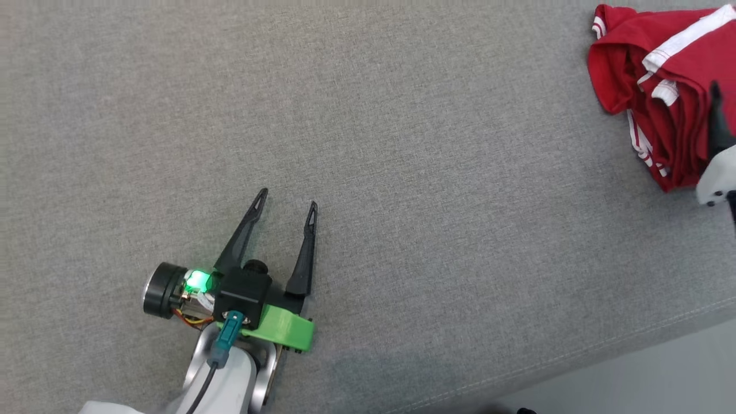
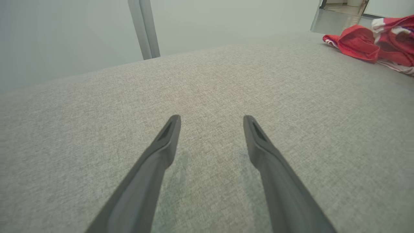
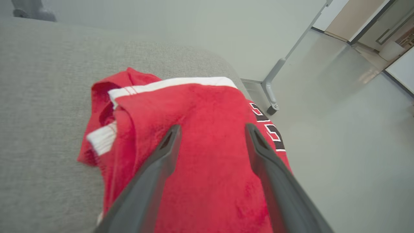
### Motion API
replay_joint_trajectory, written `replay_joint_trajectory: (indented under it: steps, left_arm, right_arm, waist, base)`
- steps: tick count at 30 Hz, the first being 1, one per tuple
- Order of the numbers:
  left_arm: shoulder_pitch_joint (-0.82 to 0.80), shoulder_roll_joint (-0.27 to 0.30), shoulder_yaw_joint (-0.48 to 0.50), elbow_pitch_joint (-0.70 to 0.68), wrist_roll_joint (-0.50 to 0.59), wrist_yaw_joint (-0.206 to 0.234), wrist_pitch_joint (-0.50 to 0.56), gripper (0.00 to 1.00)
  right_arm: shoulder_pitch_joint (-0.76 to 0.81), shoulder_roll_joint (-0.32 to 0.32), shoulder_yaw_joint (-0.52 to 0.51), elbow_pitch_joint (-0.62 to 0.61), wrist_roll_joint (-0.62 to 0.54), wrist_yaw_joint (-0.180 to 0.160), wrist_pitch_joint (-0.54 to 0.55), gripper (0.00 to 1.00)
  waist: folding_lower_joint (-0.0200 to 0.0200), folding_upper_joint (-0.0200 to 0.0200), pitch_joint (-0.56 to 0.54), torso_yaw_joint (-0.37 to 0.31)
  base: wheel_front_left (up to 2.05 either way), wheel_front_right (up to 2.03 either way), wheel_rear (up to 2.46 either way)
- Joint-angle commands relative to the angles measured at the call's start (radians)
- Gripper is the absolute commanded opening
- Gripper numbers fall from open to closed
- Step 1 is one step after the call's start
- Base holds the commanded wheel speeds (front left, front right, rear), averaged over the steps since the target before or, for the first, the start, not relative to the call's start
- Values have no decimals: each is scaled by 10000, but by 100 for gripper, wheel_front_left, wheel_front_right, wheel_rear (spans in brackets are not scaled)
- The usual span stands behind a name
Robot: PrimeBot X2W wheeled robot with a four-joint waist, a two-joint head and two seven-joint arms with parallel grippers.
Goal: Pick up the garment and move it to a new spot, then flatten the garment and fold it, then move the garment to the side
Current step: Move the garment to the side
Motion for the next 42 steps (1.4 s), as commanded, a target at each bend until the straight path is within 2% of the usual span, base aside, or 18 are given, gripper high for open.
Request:
replay_joint_trajectory:
  steps: [1, 7, 15, 26, 29, 33, 38, 42]
  left_arm:
    - [194, -80, 20, -16, -124, 69, 11, 100]
    - [762, -361, 229, -81, -648, 259, 9, 100]
    - [1679, -515, 684, -357, -1234, 534, 9, 100]
    - [2889, -534, 1169, -1146, -1640, 987, 9, 100]
    - [3164, -534, 1264, -1389, -1605, 1045, 9, 100]
    - [3678, -535, 1455, -1750, -1505, 861, 9, 100]
    - [4237, -536, 1786, -1884, -1354, 679, 9, 100]
    - [4472, -536, 1953, -1867, -1370, 699, 9, 100]
  right_arm:
    - [384, 178, -71, -412, 100, -15, -31, 100]
    - [1954, 1305, 289, -2286, 419, -15, -30, 100]
    - [3709, 2396, 994, -4295, 784, -15, -30, 100]
    - [6496, 3498, 679, -7690, -582, -15, -30, 100]
    - [7225, 3743, 480, -8077, -947, -15, -30, 100]
    - [7905, 4006, 243, -8042, -1070, -15, -30, 100]
    - [8356, 4138, 158, -7896, -1169, -15, -30, 100]
    - [8533, 4184, 141, -7920, -1225, -15, -30, 100]
  waist:
    - [-1, 0, -615, 173]
    - [-1, 0, -1595, 550]
    - [-1, 0, -2806, 1207]
    - [-1, 0, -4225, 1782]
    - [-1, 0, -4499, 1885]
    - [-1, 0, -4778, 1866]
    - [-1, 0, -5083, 1782]
    - [-1, 0, -5216, 1737]
  base:
    - [0, 0, 0]
    - [0, 0, 0]
    - [0, 0, 0]
    - [0, 0, 0]
    - [0, 0, 0]
    - [0, 0, 0]
    - [0, 0, 0]
    - [0, 0, 0]
